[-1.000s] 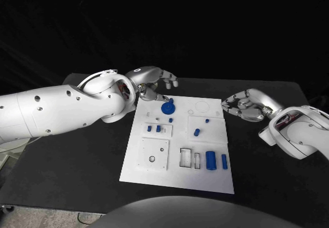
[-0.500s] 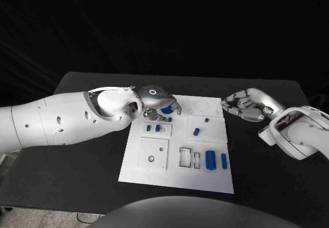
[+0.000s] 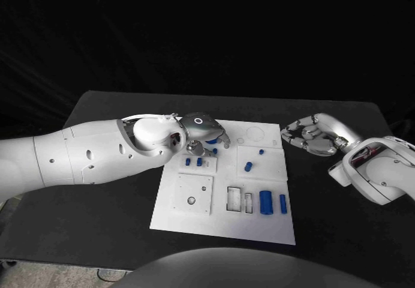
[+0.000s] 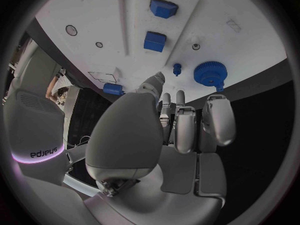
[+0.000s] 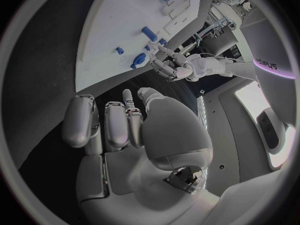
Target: Assemble the parts on the task board
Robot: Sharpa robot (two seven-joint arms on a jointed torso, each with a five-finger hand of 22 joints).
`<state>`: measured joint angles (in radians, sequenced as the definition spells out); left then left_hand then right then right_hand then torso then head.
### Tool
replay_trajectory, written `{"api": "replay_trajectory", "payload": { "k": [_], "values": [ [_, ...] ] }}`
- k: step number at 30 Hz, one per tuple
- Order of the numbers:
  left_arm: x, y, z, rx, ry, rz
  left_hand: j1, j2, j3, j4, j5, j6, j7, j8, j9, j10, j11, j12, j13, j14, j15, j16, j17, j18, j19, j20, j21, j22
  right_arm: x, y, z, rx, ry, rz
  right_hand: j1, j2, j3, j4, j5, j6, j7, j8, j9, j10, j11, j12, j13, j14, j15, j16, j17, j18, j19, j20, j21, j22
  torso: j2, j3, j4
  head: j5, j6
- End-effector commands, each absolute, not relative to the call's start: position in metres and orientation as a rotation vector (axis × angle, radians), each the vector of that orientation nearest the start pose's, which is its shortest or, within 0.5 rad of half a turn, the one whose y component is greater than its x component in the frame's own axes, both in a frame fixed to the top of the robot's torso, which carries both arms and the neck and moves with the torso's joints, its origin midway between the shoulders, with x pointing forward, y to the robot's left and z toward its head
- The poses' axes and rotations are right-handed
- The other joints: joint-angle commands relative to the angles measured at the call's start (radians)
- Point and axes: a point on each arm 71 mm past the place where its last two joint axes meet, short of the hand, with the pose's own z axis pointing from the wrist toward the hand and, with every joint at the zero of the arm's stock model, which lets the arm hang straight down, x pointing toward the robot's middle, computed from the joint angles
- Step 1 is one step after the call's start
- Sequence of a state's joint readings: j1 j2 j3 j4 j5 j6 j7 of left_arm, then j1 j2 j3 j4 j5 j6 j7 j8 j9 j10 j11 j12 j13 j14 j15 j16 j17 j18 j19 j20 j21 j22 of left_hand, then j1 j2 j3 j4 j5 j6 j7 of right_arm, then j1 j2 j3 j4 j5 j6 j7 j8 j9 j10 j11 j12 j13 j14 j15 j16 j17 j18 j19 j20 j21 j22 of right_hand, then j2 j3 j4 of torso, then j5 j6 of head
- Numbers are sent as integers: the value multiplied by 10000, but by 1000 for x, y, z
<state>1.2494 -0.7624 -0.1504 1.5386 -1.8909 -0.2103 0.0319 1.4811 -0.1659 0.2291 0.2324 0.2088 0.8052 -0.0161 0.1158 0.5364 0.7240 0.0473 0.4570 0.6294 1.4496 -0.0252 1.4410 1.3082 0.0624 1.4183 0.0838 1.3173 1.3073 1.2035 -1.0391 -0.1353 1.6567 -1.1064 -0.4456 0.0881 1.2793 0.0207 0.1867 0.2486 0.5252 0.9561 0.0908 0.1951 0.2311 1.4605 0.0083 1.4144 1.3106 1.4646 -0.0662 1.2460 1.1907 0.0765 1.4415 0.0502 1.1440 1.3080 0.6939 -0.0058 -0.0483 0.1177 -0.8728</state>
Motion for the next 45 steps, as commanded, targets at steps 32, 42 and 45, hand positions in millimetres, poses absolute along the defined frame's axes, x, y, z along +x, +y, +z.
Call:
{"api": "replay_trajectory", "payload": {
  "k": [32, 42, 45],
  "values": [
    [474, 140, -217, 8055, 16208, -5590, -163, 48, 1143, -468, 511, 979, 309, 117, -245, 905, -82, -161, -442, 604, -109, 659, 1259, -164, 435, -68, 707, 2034, 444, -254, -208, 1421, 17157, 8517, 3, -92, 92, -16, 77, 52, 14, -6, 12, 65, -5, -75, 655, 456, 43, -10, -36, 68, 52, -31, -39, 1374, 6, -1, -1, -77, 2],
    [475, 137, -224, 8030, 16387, -5710, -193, 50, 1238, -626, 324, 1175, 362, 212, -199, 1245, -203, -111, -481, 545, -179, 601, 1147, -147, 377, -116, 636, 2012, 444, -254, -209, 1415, 17174, 8526, 15, -81, 111, -21, 79, 56, 15, -8, 16, 59, -4, -84, 645, 452, 42, -18, -47, 74, 42, -32, -73, 1366, 4, 1, -8, -83, 2],
    [476, 137, -225, 8013, 16426, -5668, -184, 52, 1260, -668, 327, 1222, 379, 235, -187, 1322, -225, -93, -483, 545, -199, 600, 1145, -149, 383, -131, 649, 2016, 443, -253, -209, 1400, 17151, 8557, 23, -78, 120, -26, 79, 59, 13, -9, 19, 61, -5, -81, 648, 451, 42, -19, -48, 75, 41, -32, -78, 1365, 1, 1, -9, -98, 2]
  ]
}}
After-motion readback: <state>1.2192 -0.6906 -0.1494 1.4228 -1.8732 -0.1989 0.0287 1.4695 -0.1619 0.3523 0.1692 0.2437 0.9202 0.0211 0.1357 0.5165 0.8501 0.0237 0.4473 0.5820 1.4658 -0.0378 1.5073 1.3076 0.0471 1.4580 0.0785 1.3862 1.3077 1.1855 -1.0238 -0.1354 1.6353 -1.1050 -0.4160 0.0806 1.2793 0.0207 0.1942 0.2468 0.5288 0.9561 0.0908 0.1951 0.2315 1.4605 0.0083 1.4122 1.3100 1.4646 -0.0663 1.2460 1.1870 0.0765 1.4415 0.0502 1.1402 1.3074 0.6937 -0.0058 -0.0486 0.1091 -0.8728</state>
